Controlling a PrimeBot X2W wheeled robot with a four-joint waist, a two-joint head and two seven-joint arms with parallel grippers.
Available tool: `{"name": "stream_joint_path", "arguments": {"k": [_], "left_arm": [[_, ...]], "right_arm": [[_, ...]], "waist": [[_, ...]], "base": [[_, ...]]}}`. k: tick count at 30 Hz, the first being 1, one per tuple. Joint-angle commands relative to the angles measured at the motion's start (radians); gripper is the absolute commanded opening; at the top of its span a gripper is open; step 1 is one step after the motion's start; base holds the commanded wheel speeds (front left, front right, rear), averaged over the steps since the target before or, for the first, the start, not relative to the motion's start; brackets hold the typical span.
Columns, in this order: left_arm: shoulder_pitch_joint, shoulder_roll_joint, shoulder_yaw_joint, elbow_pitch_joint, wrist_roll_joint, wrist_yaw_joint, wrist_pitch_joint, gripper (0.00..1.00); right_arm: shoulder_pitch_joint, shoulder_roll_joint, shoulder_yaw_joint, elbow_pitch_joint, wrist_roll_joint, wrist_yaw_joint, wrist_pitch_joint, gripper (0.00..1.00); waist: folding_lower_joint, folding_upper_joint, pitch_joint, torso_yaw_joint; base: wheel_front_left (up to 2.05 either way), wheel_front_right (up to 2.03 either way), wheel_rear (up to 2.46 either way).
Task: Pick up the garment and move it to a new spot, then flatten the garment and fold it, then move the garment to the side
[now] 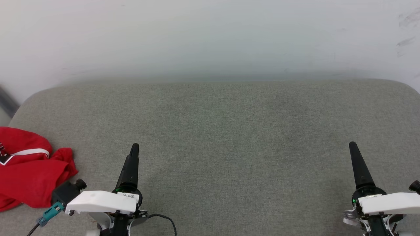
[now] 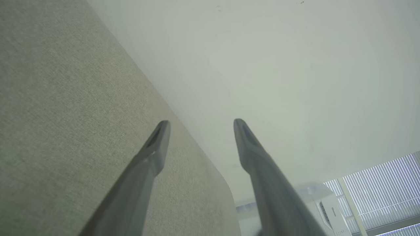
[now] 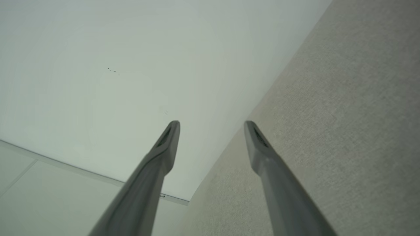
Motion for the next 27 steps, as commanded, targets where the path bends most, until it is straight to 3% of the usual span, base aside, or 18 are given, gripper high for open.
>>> {"name": "stream_joint_path", "arguments": {"k": [1,16,27], "left_arm": [[-0.022,0.002,-0.005,-0.019,0.034,0.0,-0.009,1.0],[-0.021,0.002,-0.024,-0.018,0.321,0.002,-0.059,1.0],[-0.031,0.005,-0.038,-0.02,0.554,0.035,-0.092,1.0]], "right_arm": [[-0.009,-0.009,0.003,-0.021,-0.044,0.0,-0.012,1.0],[0.01,-0.013,0.012,-0.047,-0.418,0.0,-0.023,1.0],[0.018,-0.007,0.002,-0.069,-0.614,0.0,-0.006,1.0]], "waist": [[0.0,-0.0001,0.0,0.0],[0.0,-0.0001,-0.002,0.006],[0.0,-0.0001,0.003,0.011]], "base": [[0.0,0.0,0.0],[0.0,0.0,0.0],[0.0,0.0,0.0]]}}
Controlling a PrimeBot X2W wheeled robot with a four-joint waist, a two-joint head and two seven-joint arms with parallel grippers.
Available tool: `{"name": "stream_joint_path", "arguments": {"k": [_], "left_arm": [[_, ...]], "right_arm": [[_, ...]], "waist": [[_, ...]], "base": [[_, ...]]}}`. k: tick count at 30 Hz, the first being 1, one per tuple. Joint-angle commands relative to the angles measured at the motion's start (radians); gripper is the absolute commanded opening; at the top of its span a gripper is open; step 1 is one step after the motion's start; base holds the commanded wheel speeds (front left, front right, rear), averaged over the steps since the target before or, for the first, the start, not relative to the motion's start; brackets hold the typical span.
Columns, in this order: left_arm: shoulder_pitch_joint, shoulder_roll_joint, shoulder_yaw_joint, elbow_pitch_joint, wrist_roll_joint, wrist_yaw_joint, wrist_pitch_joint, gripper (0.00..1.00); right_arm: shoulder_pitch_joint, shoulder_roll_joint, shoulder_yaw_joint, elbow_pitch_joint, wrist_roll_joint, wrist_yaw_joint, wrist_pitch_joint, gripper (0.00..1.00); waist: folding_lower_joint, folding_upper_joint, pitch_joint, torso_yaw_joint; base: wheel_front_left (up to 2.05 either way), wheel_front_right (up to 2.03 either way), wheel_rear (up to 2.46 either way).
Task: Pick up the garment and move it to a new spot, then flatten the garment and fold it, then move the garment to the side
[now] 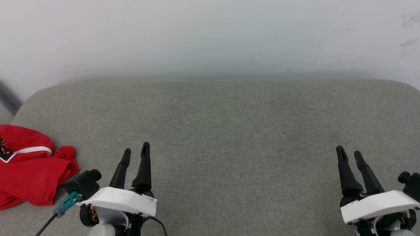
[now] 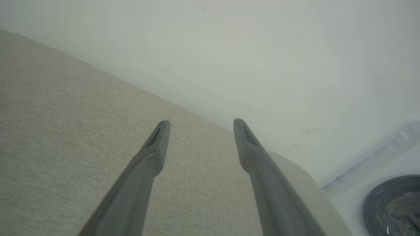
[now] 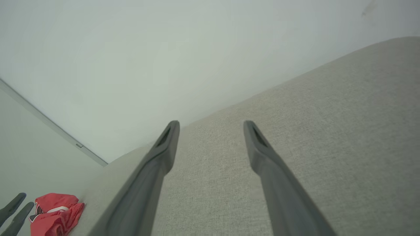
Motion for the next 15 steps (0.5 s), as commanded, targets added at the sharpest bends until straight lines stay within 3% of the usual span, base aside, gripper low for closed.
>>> {"name": "stream_joint_path", "arguments": {"k": [1,15], "left_arm": [[-0.024,0.005,-0.007,-0.012,0.043,0.002,-0.011,1.0],[-0.033,0.029,-0.035,0.009,0.249,0.031,-0.047,1.0]], "right_arm": [[-0.003,-0.001,-0.003,-0.019,-0.038,0.0,0.001,1.0],[0.012,0.003,-0.015,-0.05,-0.226,0.0,0.024,1.0]], "waist": [[0.0,0.0,0.0,0.001],[0.0,0.0,0.005,0.002]], "base": [[0.0,0.0,0.0],[0.0,0.0,0.0]]}}
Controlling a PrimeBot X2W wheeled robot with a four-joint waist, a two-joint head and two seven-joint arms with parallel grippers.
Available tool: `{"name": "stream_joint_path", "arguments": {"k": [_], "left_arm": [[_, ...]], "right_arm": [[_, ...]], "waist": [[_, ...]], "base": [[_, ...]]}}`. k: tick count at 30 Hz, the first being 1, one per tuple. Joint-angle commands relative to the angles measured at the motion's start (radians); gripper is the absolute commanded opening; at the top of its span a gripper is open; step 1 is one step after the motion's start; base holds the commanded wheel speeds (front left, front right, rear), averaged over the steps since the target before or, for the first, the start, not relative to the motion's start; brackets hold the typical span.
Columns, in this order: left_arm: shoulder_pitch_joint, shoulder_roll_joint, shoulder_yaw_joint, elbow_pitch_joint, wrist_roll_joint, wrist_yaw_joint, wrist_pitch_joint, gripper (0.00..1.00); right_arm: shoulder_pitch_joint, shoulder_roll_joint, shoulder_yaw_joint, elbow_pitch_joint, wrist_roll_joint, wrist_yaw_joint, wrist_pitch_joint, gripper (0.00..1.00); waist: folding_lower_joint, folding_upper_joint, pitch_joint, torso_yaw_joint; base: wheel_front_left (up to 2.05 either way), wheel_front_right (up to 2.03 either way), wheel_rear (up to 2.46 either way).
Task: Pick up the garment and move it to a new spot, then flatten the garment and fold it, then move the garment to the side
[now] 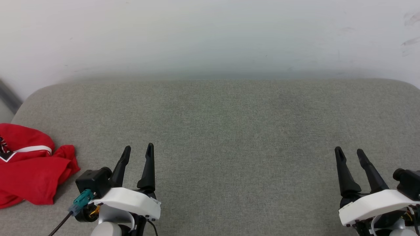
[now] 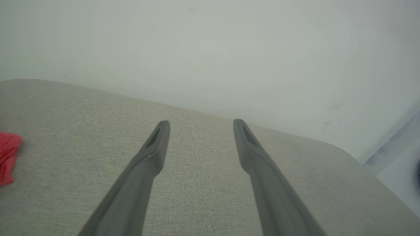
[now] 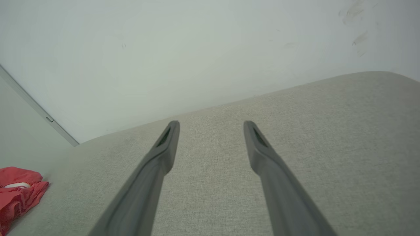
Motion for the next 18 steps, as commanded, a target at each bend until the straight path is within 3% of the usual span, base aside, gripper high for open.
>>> {"name": "stream_joint_path", "arguments": {"k": [1,18], "left_arm": [[-0.021,0.008,-0.007,-0.004,0.033,0.005,-0.011,1.0],[-0.027,0.015,-0.041,0.033,0.175,0.02,-0.047,1.0]], "right_arm": [[0.007,0.001,-0.001,-0.016,-0.033,0.0,0.001,1.0],[0.027,0.013,0.001,-0.039,-0.185,0.0,0.007,1.0]], "waist": [[0.0,0.0,0.0,0.0],[0.0,0.0,-0.005,0.002]], "base": [[0.0,0.0,0.0],[0.0,0.0,0.0]]}}
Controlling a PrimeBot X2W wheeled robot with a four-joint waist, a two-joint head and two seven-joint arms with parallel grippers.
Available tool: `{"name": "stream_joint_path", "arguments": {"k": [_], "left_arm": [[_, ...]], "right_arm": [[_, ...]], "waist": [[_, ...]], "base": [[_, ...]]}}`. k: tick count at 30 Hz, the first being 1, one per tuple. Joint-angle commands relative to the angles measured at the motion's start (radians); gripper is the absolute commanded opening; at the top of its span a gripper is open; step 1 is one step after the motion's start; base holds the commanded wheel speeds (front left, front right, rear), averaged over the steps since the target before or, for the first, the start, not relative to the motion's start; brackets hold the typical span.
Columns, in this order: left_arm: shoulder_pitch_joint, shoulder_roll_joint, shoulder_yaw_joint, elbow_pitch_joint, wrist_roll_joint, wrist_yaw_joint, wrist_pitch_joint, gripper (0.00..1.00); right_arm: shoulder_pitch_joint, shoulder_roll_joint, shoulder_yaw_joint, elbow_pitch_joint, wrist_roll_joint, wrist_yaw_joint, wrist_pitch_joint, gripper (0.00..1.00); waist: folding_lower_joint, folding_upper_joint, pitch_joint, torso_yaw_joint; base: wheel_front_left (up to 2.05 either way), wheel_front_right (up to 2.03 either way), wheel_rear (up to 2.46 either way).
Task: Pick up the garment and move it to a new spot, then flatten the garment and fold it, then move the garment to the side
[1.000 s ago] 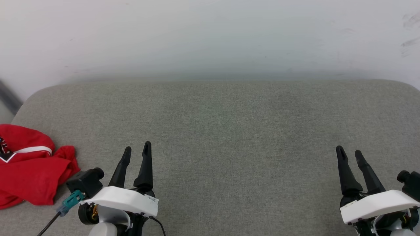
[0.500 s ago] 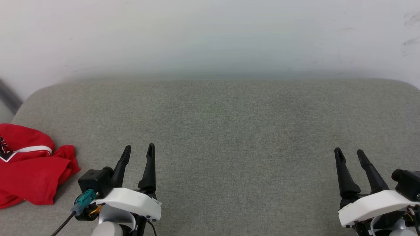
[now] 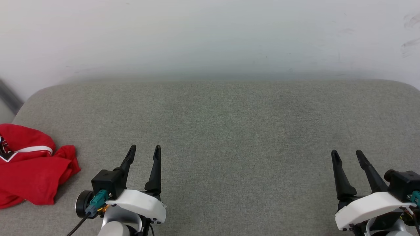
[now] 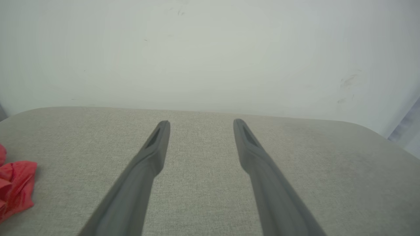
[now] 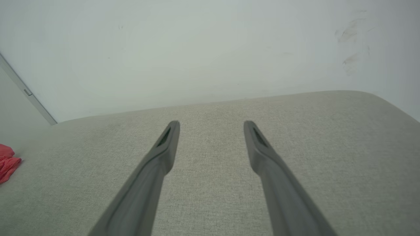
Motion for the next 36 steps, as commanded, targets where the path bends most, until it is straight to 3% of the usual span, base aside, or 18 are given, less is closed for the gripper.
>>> {"name": "stream_joint_path", "arguments": {"k": [1,30,36], "left_arm": [[-0.015,0.002,-0.004,-0.002,0.017,0.004,-0.006,1.0],[-0.023,-0.02,-0.005,0.06,0.162,0.015,-0.062,1.0],[-0.022,-0.024,0.002,0.065,0.15,0.018,-0.061,1.0]], "right_arm": [[0.008,0.002,0.001,-0.012,-0.022,0.0,0.0,1.0],[0.014,0.015,-0.006,-0.022,-0.197,0.0,-0.031,1.0],[0.007,0.015,-0.006,-0.006,-0.182,0.0,-0.038,1.0]], "waist": [[0.0,0.0,0.0,0.0],[0.0,0.0,0.008,0.006],[0.0,0.0,0.009,0.005]], "base": [[0.0,0.0,0.0],[0.0,0.0,0.0],[0.0,0.0,0.0]]}}
